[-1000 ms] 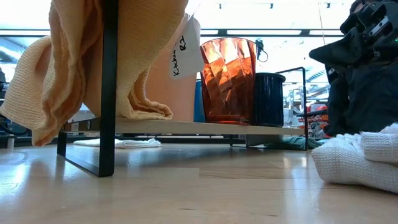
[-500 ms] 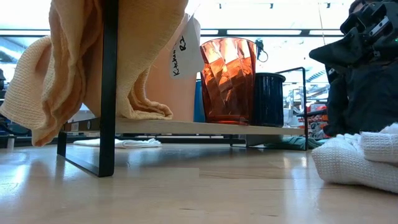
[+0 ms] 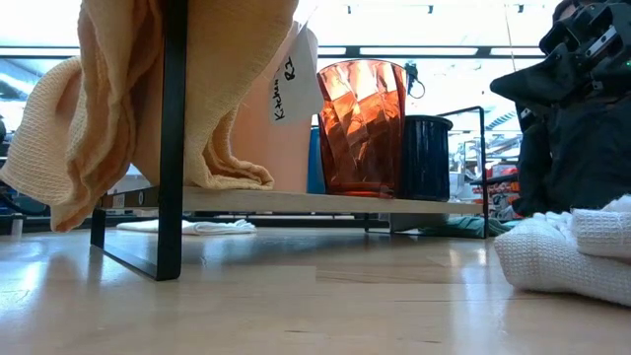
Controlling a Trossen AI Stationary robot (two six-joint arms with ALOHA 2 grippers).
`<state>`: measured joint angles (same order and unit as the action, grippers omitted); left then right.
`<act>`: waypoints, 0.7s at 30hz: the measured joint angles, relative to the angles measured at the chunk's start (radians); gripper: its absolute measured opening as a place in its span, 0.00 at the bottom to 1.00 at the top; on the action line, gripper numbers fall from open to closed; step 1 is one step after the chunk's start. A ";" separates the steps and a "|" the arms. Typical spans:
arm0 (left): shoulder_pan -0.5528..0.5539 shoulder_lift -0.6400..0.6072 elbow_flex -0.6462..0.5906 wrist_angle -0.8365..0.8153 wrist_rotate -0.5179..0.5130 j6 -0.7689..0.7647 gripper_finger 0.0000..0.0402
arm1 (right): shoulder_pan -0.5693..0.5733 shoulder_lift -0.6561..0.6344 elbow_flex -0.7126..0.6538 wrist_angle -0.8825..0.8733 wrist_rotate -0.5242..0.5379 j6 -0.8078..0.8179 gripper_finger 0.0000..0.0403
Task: Stack small to large cups/mugs on shelf
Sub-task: Return to Home Position
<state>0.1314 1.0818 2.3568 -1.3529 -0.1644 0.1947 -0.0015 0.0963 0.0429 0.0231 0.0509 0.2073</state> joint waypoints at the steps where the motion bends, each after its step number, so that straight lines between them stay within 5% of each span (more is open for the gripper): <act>1: 0.001 -0.019 0.000 -0.023 -0.013 -0.002 0.00 | 0.000 0.000 0.000 0.000 0.000 0.000 0.07; 11: 0.107 -0.227 0.001 -0.031 0.021 -0.047 0.00 | 0.000 0.000 0.000 0.000 0.000 0.000 0.07; 21: 0.300 -0.398 -0.052 0.369 0.521 0.026 0.00 | 0.000 0.000 0.000 0.000 0.000 0.000 0.07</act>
<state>0.4315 0.6834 2.3047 -0.9843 0.3564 0.2211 -0.0017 0.0963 0.0429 0.0231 0.0507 0.2073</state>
